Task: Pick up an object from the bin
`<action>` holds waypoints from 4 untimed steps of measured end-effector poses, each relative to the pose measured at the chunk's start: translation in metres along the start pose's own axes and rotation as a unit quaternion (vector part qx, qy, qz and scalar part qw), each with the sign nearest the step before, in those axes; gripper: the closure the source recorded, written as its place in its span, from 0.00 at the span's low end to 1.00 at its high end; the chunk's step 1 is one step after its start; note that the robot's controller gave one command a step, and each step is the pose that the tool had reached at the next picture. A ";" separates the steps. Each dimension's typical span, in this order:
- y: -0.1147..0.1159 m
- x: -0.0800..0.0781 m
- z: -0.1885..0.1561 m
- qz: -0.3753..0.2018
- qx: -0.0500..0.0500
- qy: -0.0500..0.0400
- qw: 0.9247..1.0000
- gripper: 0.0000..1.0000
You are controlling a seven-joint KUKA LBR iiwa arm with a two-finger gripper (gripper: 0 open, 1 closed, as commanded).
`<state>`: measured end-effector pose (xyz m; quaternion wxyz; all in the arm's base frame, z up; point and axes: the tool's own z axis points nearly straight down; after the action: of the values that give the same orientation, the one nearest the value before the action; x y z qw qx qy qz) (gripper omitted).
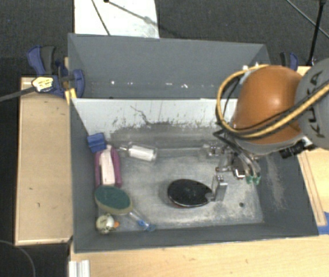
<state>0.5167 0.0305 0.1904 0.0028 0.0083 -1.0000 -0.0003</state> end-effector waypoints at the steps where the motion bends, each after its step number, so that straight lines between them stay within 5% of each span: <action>1: 0.020 0.012 0.124 0.019 0.000 0.000 1.000 0.00; 2: -0.005 0.012 0.089 0.036 0.000 -0.006 0.999 0.00; 3: 0.019 0.002 0.082 0.063 -0.001 -0.006 0.998 0.00; 4: 0.003 0.008 0.122 0.109 0.000 -0.002 0.994 0.00</action>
Offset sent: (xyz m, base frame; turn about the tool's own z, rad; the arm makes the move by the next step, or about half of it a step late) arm -0.0110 0.0187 -0.1204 0.0421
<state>0.5076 0.0333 0.0686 0.0012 -0.1012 -0.9949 -0.0001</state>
